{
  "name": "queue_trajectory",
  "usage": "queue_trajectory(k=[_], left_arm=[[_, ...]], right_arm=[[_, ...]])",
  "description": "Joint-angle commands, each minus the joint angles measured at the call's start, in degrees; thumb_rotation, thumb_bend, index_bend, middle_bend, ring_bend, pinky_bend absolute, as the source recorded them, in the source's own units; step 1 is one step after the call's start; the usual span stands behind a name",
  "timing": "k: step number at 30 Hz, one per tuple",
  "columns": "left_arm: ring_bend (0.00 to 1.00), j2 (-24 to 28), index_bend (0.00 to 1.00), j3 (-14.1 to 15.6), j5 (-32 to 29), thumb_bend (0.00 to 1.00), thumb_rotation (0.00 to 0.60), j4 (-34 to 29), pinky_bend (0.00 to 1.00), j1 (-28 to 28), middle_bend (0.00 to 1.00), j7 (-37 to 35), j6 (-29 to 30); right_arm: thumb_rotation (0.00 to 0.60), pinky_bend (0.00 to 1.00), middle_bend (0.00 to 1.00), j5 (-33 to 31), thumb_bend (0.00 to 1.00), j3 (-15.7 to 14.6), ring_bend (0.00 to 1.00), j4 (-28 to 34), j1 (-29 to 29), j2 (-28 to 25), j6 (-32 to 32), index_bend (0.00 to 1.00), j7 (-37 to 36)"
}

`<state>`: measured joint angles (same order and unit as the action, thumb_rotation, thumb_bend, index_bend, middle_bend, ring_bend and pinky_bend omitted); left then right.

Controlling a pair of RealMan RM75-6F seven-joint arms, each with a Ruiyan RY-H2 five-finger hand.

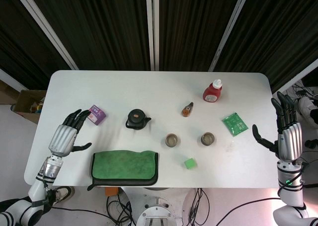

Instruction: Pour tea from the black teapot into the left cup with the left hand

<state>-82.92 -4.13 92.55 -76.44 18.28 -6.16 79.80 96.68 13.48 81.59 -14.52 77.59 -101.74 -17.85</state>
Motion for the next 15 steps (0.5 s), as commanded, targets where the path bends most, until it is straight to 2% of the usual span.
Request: queue_trajectory(k=[1,8,15], left_arm=[[0.06,0.11,0.06,0.08,0.01,0.02,0.600,-0.21,0.14,0.12,0.09,0.38,0.11],[0.06,0.85,0.06,0.25,0.82,0.02,0.600,-1.85,0.14,1.26,0.09,2.39,-0.11],[0.06,-0.02,0.05,-0.11,2.00,0.03,0.600,-3.82,0.14,4.48,0.09,5.47,-2.90]], right_arm=[[0.600,0.00,0.00,-0.10,0.36,-0.10,0.00,-0.22,-0.03,0.11,-0.09,0.00,-0.17],[0.600,0.00,0.00,-0.34,0.36,-0.31,0.00,-0.49,0.05,0.07,-0.51,0.00,-0.46],[0.600,0.00,0.00,-0.86,0.36,-0.37,0.00,-0.65,0.15,0.00,-0.66,0.00,-0.48]])
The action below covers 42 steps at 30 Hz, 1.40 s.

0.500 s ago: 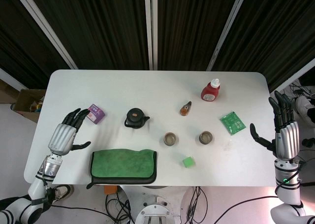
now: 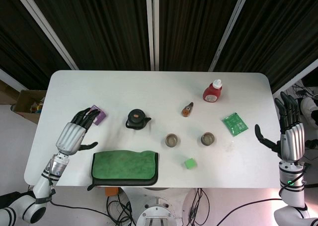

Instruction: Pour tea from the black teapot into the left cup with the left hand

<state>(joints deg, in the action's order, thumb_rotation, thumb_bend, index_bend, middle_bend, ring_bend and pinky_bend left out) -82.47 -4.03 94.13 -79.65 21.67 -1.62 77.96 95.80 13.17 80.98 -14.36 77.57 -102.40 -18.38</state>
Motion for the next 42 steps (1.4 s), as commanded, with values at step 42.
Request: queue_trajectory(k=[42], left_arm=[[0.06,-21.94,0.05,-7.91,-9.27,0.15,0.600,19.95,0.14,20.69,0.12,9.81,-15.95]], right_arm=[[0.600,0.00,0.00,-3.12,0.36,-0.01,0.00,-3.00,-0.60,-0.05,2.33,0.00,-0.89]])
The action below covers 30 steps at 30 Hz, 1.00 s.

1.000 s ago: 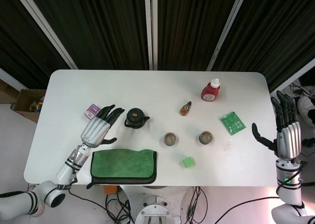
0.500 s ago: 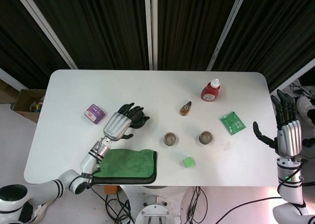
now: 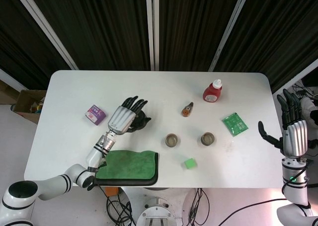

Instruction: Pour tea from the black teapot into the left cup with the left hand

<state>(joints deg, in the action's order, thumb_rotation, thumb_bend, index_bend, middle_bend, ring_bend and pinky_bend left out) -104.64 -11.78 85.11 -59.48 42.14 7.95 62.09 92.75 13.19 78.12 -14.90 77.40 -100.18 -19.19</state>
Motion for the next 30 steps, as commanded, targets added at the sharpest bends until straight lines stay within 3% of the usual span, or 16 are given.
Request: queue_trajectory(k=[1,9,19,30], left_arm=[[0.06,0.44,0.05,-0.30,-0.50,0.15,0.600,-0.39,0.14,0.42,0.12,0.32,-0.19],[0.06,2.99,0.05,-1.55,-2.69,0.15,0.600,-2.40,0.14,2.48,0.12,-0.47,-3.20],[0.06,9.80,0.05,-3.29,-7.08,0.15,0.600,-7.55,0.15,7.92,0.12,-2.43,-14.47],[0.06,12.79,0.05,-3.69,-10.96,0.15,0.600,-7.97,0.15,11.55,0.12,-1.83,-20.07]], right_arm=[[0.600,0.00,0.00,-0.14,0.36,-0.04,0.00,-0.29,-0.10,0.22,0.19,0.00,-0.14],[0.600,0.00,0.00,-0.32,0.36,0.05,0.00,-0.71,-0.14,0.29,0.11,0.00,-0.29],[0.600,0.00,0.00,-1.25,0.36,-0.09,0.00,-1.37,0.20,0.64,0.49,0.00,-0.48],[0.600,0.00,0.00,-1.51,0.36,-0.11,0.00,-2.38,-0.45,1.37,1.58,0.00,-0.40]])
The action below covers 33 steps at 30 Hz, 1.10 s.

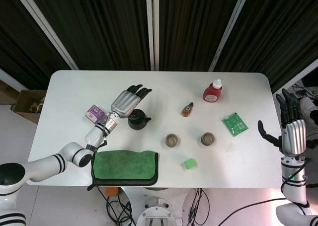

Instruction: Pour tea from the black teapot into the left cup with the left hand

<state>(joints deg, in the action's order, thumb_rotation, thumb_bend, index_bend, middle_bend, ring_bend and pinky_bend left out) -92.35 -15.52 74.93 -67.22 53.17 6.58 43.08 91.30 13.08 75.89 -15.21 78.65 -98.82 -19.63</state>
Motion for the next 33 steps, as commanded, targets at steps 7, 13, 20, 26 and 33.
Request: queue_trajectory(k=[7,13,20,26,33], left_arm=[[0.06,1.68,0.05,0.25,-3.43,0.15,0.600,0.73,0.15,2.38,0.12,-2.37,-5.14],[0.06,2.38,0.05,0.64,-4.28,0.15,0.600,1.54,0.15,3.75,0.12,-3.31,-7.05],[0.06,3.52,0.05,1.30,-4.07,0.15,0.600,2.30,0.15,5.59,0.12,-4.92,-9.65],[0.06,4.02,0.05,1.53,-4.67,0.16,0.600,3.32,0.15,6.69,0.12,-6.60,-11.36],[0.06,4.35,0.05,2.29,-5.36,0.15,0.600,4.16,0.15,7.64,0.12,-7.70,-13.22]], right_arm=[[0.600,0.00,0.00,0.29,0.36,-0.17,0.00,-0.70,-0.64,0.73,0.55,0.00,0.82],[0.600,0.00,0.00,0.37,0.36,-0.14,0.00,-0.62,-0.70,0.88,0.35,0.00,1.45],[0.600,0.00,0.00,1.65,0.36,-0.92,0.00,-0.11,-0.80,0.67,0.17,0.00,2.24],[0.600,0.00,0.00,1.92,0.36,-1.03,0.00,0.29,-0.78,0.53,-0.09,0.00,2.61],[0.600,0.00,0.00,1.92,0.36,-1.17,0.00,0.10,-0.96,0.75,0.19,0.00,2.46]])
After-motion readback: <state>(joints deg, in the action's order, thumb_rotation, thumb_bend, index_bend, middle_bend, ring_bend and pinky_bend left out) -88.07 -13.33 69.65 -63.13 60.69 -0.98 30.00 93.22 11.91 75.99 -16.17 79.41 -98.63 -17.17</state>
